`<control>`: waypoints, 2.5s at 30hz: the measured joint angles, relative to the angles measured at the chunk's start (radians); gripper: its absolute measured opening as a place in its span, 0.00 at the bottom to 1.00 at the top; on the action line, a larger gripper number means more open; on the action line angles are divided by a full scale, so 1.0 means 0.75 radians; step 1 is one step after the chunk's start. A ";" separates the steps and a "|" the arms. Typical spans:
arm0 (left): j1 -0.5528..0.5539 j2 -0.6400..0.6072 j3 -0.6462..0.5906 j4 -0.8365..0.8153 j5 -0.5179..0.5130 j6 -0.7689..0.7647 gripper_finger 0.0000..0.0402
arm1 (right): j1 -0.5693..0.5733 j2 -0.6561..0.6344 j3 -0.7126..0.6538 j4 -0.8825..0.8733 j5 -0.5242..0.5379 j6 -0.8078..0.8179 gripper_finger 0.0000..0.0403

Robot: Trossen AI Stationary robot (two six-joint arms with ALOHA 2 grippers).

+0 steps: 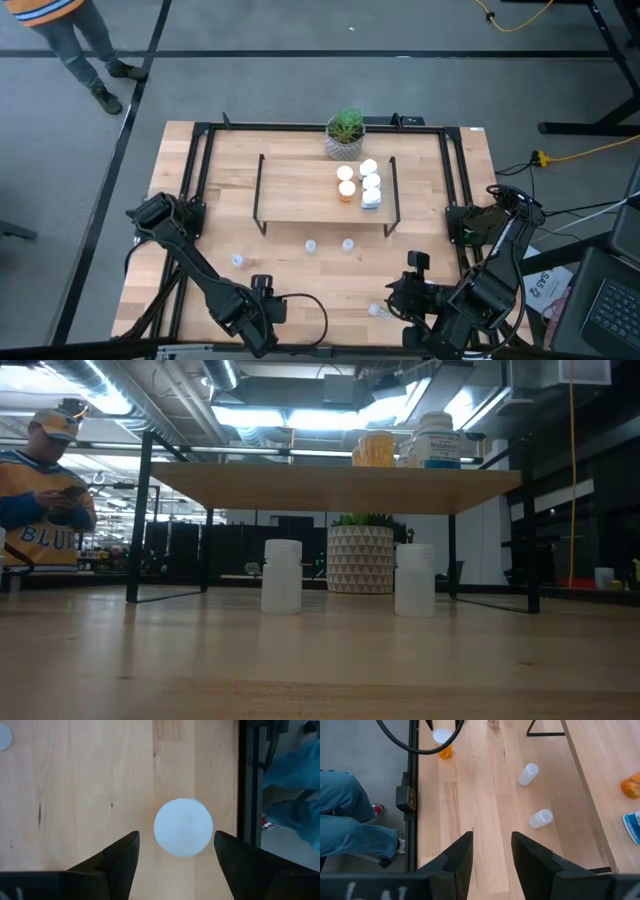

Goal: Pick and place medicine bottles onto shelf by color
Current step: Put the orange pill bottle on the shelf aligned with the other orange pill bottle

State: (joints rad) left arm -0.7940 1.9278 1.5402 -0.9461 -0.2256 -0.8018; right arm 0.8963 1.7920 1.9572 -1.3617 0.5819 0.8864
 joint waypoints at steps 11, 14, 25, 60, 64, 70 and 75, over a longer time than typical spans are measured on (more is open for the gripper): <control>0.006 0.020 0.000 0.038 0.007 -0.022 0.63 | 0.000 0.000 0.000 0.000 -0.010 -0.001 0.34; 0.006 0.036 0.000 0.061 0.026 -0.036 0.63 | 0.001 0.000 0.000 -0.001 -0.011 -0.001 0.34; 0.006 0.050 0.001 0.064 0.007 -0.035 0.63 | 0.000 0.000 0.000 -0.002 -0.013 -0.006 0.34; 0.011 0.106 -0.002 0.076 0.057 -0.038 0.63 | 0.000 0.000 0.000 -0.001 -0.014 -0.007 0.34; 0.019 0.129 -0.001 0.099 0.086 -0.034 0.63 | 0.000 0.000 0.000 0.000 -0.014 -0.007 0.34; 0.029 0.130 0.000 0.110 0.087 -0.010 0.62 | 0.001 0.000 0.000 -0.001 -0.014 -0.007 0.34; 0.046 0.130 0.000 0.111 0.087 0.040 0.61 | 0.000 0.000 0.000 -0.001 -0.014 -0.009 0.34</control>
State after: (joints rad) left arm -0.7594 2.0254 1.5402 -0.8627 -0.1600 -0.7720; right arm 0.8966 1.7920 1.9572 -1.3625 0.5716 0.8792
